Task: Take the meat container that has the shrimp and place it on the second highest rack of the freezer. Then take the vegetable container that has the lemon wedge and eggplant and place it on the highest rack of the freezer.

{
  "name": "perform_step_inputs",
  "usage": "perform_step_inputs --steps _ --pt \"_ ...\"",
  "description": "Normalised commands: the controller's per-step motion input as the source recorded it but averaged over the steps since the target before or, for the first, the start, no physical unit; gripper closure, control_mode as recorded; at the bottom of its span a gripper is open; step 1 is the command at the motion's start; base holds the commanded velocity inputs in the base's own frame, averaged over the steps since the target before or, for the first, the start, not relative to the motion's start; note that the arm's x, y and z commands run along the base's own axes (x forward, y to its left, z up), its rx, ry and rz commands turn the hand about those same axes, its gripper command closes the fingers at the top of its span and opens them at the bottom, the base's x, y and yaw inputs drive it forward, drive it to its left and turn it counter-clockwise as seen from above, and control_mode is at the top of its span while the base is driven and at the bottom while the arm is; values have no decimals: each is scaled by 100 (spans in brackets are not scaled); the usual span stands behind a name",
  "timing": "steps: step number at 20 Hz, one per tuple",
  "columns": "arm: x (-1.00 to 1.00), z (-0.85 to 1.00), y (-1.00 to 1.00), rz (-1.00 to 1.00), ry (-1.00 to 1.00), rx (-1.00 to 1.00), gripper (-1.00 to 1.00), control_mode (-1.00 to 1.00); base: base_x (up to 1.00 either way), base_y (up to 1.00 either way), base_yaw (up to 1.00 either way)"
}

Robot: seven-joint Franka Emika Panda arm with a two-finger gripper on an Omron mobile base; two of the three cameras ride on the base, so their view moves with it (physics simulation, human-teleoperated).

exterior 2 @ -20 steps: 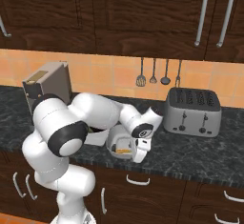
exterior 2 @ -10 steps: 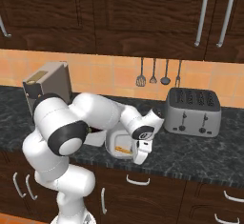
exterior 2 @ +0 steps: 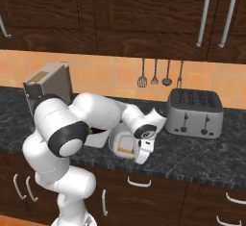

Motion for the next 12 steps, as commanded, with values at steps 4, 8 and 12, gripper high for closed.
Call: perform_step_inputs --steps 4,8,12 --pt "-6 25 -19 -1 0 0 100 -100 0 0 0" --pt "-24 64 -17 0 0 -2 100 -100 0 0 0" --pt "-36 86 -2 5 -8 -7 100 -100 0 0 0"
